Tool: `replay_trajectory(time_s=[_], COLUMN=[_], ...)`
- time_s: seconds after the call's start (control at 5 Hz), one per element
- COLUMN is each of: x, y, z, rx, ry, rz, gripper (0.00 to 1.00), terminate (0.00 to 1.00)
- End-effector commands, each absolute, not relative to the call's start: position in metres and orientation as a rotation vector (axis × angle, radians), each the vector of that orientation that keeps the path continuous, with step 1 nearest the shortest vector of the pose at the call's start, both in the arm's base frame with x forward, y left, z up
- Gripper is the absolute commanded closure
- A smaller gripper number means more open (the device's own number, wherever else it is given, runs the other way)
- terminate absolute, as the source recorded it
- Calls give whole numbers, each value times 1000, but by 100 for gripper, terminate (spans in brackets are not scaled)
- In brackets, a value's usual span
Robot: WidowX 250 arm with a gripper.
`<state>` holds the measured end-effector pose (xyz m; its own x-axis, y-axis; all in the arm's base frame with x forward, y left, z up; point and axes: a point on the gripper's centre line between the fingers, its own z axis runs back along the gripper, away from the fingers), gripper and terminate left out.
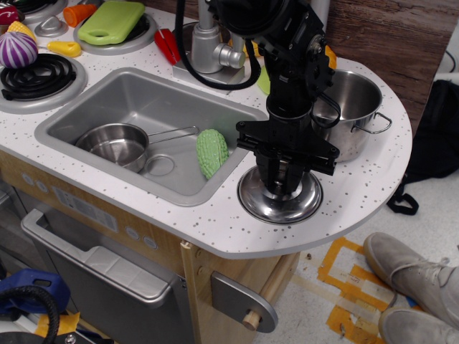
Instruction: Put lid on pot or pan
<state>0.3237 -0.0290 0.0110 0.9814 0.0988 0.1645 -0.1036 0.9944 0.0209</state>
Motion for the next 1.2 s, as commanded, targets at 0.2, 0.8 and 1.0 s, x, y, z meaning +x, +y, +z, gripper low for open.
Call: replay_trajectory(time_s=[0.2, 0.8, 1.0], x=[324, 331, 343], y=[-30, -27, -33], z=[28, 76, 94], rx=[41, 59, 65], ry=[-175, -210, -252], rz=[106, 100, 104], gripper=[100, 100, 100], terminate=[0, 0, 0])
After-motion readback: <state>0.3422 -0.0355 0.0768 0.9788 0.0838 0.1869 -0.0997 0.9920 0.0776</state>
